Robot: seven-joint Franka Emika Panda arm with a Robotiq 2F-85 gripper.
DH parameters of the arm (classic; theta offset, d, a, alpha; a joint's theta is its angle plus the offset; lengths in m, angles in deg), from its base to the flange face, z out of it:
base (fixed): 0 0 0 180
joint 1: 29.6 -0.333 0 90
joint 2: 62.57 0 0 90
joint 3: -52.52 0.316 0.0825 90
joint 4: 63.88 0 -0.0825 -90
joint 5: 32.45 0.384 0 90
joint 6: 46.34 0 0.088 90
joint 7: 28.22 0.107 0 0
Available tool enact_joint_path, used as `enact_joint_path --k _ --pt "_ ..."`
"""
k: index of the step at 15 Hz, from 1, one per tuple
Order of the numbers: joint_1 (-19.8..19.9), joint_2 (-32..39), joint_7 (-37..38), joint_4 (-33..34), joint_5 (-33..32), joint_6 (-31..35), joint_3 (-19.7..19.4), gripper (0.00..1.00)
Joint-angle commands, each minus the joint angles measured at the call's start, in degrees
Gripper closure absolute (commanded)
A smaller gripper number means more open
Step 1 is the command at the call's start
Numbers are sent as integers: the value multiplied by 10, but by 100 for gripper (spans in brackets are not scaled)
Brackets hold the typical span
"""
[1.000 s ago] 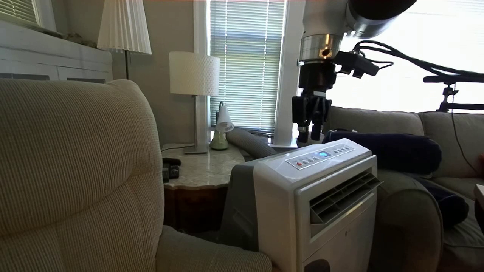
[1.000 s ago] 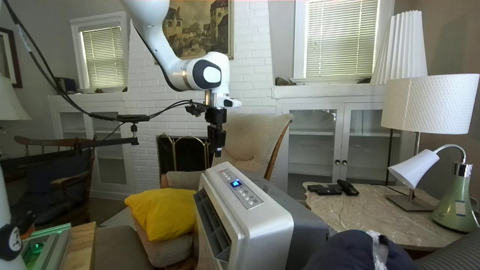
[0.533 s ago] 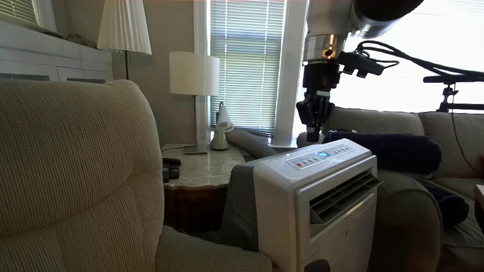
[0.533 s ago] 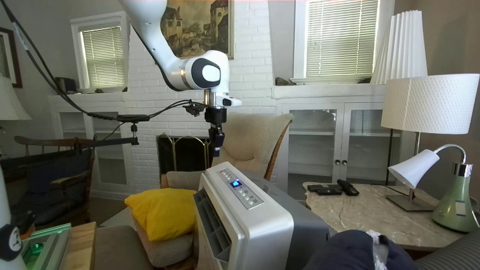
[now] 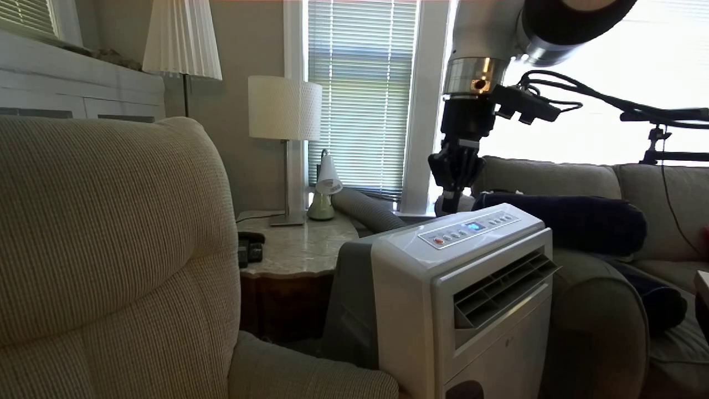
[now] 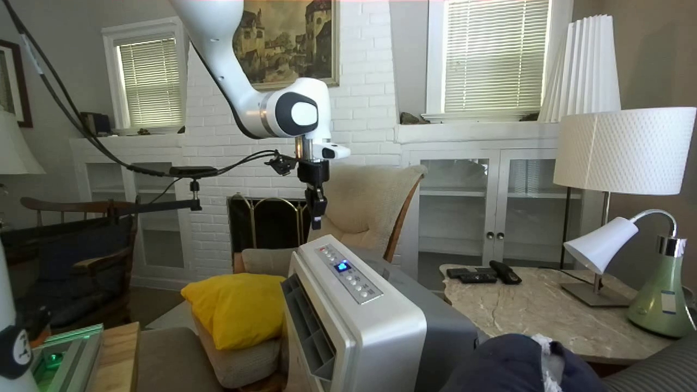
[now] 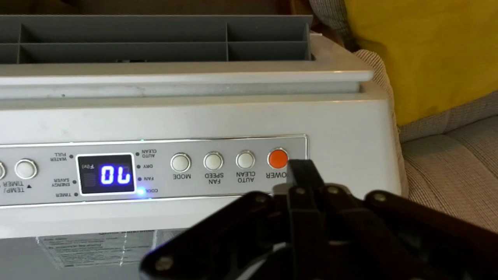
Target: Turn off the air conditioner.
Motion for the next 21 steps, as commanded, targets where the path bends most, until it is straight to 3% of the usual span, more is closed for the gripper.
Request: enact_joint_path --k 1,11,21 --pt "-8 13 38 -4 -25 29 -6 100" --pt "-26 52 88 4 -61 57 -24 100" --pt "-41 82 90 11 -71 76 -37 100"
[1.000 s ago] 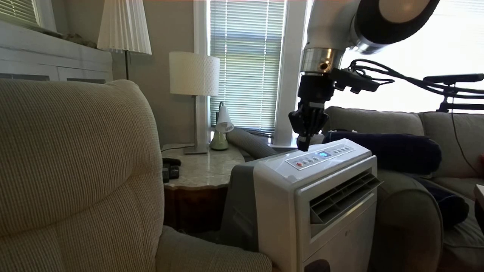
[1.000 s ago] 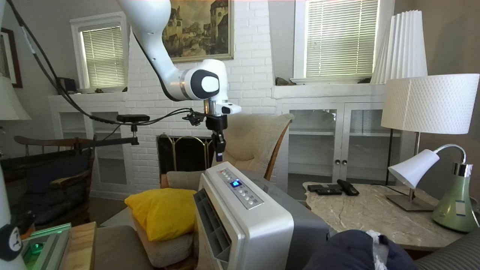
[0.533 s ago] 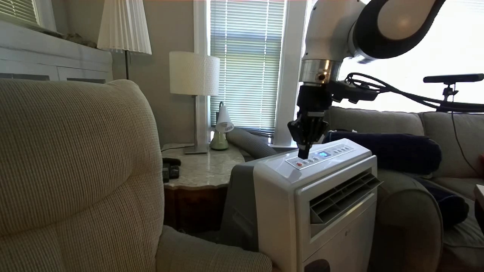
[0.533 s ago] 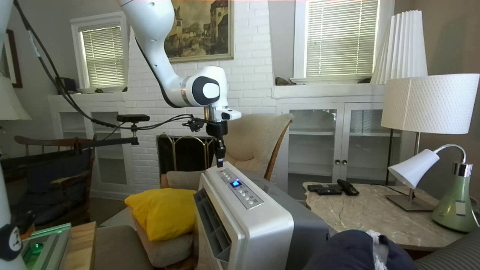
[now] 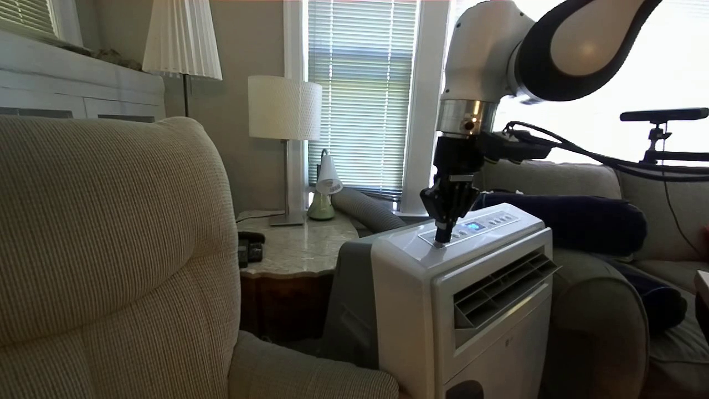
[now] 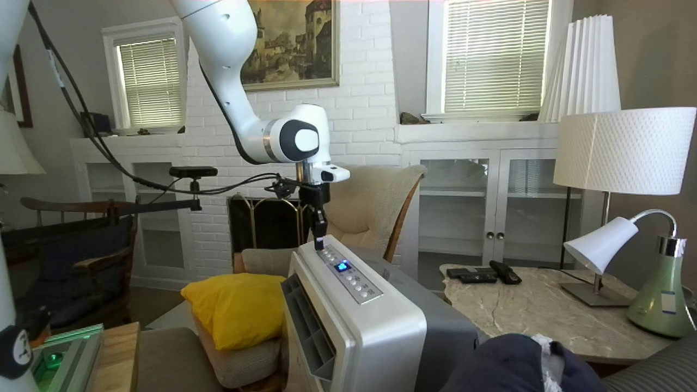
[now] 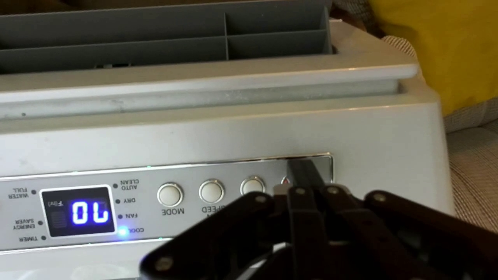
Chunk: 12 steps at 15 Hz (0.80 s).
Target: Turn off the air conditioner.
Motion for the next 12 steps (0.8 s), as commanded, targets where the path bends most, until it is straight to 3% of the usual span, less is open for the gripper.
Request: enact_joint_path --k 1,6,12 --pt "-15 16 21 11 -28 7 -14 100" --pt "-17 12 15 11 -31 5 -15 100" --pt "-10 -48 7 -11 -28 -38 -14 100"
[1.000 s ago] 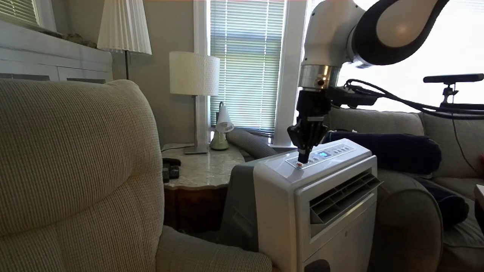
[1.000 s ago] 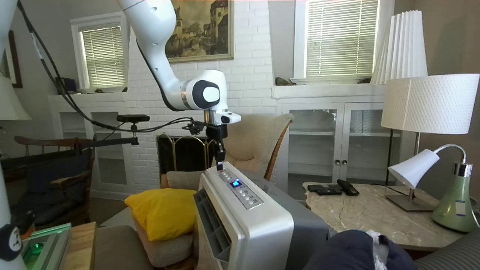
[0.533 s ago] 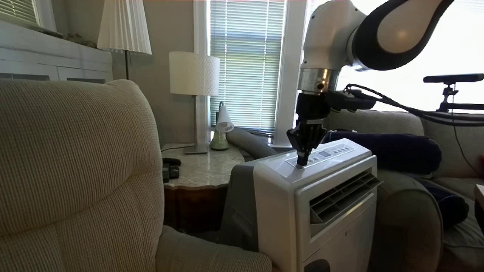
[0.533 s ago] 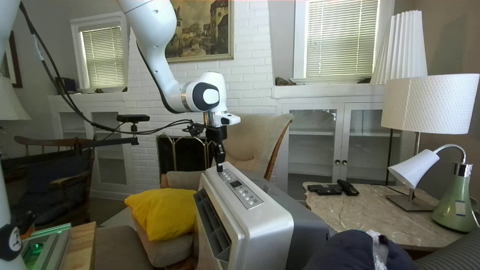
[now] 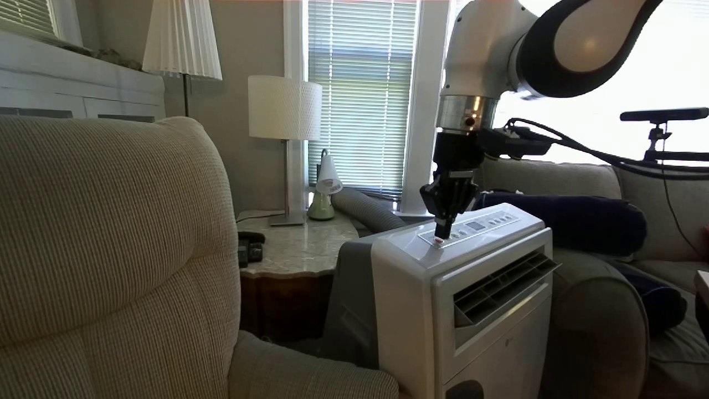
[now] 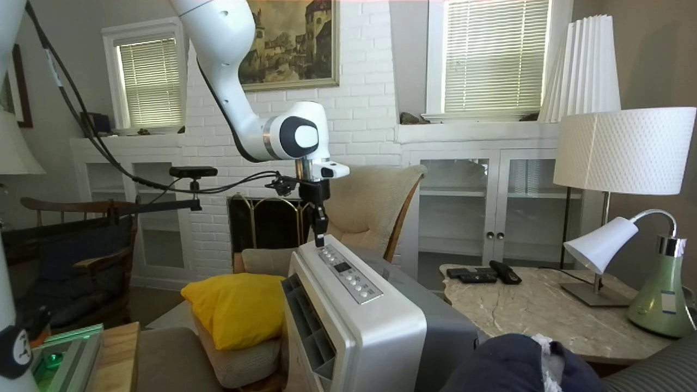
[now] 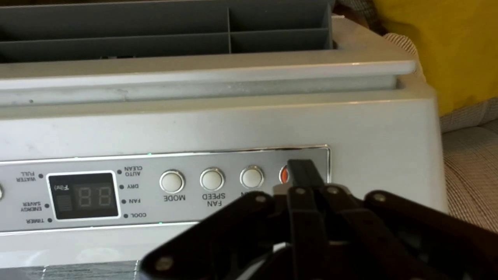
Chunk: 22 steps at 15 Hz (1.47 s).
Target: Turn off the air conditioner.
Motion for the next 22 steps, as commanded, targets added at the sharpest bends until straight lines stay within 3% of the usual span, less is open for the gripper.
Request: enact_joint_path --k 1,2,3,5,13,16,22 --pt "3 -51 8 -14 -15 -42 -4 100" --pt "5 -65 10 -16 -17 -55 -4 74" --pt "7 -77 12 -18 -20 -66 -3 73" --pt "13 -104 14 -23 -29 -94 0 60" --pt "43 -178 -3 -25 -33 -197 26 4" --pt "52 -191 -7 -24 -29 -228 35 0" --pt "60 -174 -2 -6 -26 -222 44 0"
